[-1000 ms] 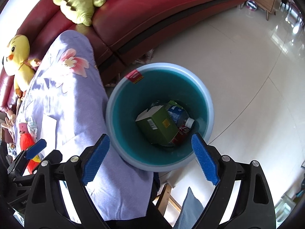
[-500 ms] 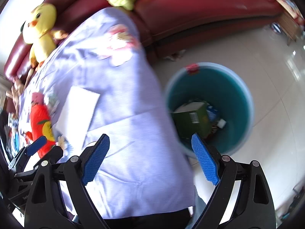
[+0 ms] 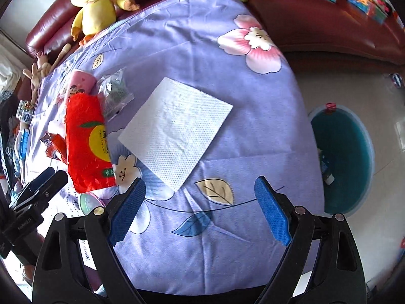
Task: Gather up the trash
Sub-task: 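Move both tools back over the table toward the napkin and jar, then grasp the white jar with the left tool while the right tool pinches the napkin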
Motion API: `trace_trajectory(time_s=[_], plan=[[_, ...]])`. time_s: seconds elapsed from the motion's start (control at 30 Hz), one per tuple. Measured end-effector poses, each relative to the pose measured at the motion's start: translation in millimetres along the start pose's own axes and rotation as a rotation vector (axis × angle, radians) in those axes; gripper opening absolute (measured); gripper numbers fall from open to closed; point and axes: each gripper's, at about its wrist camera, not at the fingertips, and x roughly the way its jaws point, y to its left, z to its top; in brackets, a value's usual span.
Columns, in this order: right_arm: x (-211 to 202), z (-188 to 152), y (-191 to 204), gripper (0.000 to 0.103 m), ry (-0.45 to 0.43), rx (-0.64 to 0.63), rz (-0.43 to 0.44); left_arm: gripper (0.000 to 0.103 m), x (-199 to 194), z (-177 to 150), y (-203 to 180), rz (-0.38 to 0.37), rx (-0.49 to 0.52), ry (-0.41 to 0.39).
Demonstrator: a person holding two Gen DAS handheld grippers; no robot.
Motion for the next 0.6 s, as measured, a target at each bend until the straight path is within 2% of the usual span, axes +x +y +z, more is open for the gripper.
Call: trace_trajectory(time_s=[0.03, 0.1, 0.2, 0.43, 0.53, 0.6], plan=[[4, 1, 6, 0.084, 0.006, -0.009, 0.001, 0.09, 0, 0, 7, 0.003, -0.017, -0.003], [10, 3, 17, 0.084, 0.019, -0.029, 0.007, 0.067, 1, 1, 19, 0.009, -0.044, 0.002], [19, 7, 31, 0.084, 0.036, -0.054, 0.017, 0.048, 9, 2, 30, 0.007, -0.076, 0.019], [31, 19, 35, 0.084, 0.058, -0.062, 0.023, 0.047, 23, 10, 34, -0.01, -0.088, 0.033], [35, 24, 30, 0.084, 0.064, -0.048, 0.025, 0.052, 30, 13, 28, -0.017, -0.082, 0.046], [36, 25, 25, 0.084, 0.065, -0.04, 0.023, 0.059, 36, 14, 24, -0.019, -0.076, 0.052]])
